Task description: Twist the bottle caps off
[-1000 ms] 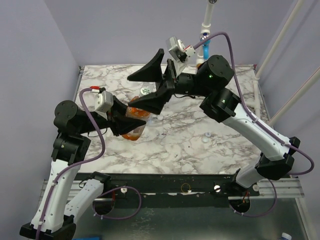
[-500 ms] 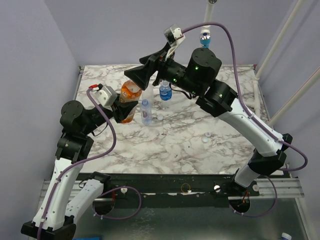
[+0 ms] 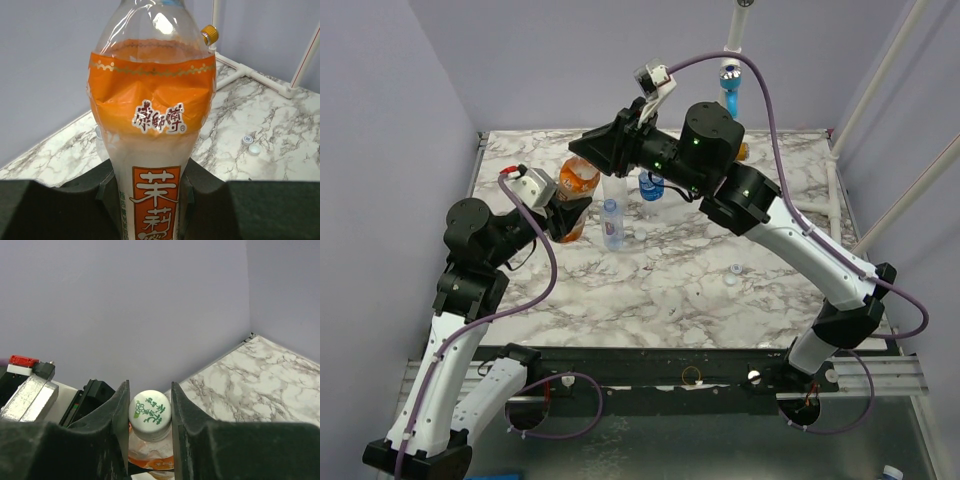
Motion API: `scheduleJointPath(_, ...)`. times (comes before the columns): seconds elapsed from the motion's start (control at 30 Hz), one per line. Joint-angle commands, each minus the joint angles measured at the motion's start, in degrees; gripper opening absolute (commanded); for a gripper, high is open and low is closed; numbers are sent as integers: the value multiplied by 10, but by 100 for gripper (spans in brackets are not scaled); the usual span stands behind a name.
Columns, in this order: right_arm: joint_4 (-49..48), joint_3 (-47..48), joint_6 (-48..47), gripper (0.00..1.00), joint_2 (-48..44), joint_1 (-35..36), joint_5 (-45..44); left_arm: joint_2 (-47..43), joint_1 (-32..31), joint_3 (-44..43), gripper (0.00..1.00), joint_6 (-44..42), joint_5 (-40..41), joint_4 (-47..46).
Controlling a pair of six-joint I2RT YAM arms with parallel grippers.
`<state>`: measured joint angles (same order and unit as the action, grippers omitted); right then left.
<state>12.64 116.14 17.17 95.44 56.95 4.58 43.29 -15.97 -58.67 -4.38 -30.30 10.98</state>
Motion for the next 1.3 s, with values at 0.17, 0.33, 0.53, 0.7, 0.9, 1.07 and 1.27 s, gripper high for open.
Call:
scheduleJointPath(0.17, -43, -23, -12, 11, -31, 3, 23, -1, 2, -4, 9, 18, -30, 0)
scheduleJointPath(0.33, -104, -73, -52, 7, -69, 2, 178, 0, 2, -26, 9, 86, -153, -1)
scheduleJointPath(0.53, -232, -141, -32, 6, -110, -5, 484, 28, 2, -57, 10, 228, -378, -23)
scheduleJointPath(0.7, -292, -129, 41, 4, -89, -9, 653, 36, 2, -55, 11, 290, -438, -36)
scheduleJointPath(0.9, -295, -134, 52, 16, -87, -15, 681, 35, 1, -53, 11, 293, -448, -40)
scheduleJointPath(1.07, -162, -121, -45, 59, -112, -16, 388, 28, 1, -45, 11, 263, -410, -40)
scheduleJointPath(1.27, -133, -120, -52, 99, -121, -16, 155, 5, 1, -23, 11, 156, -284, -21)
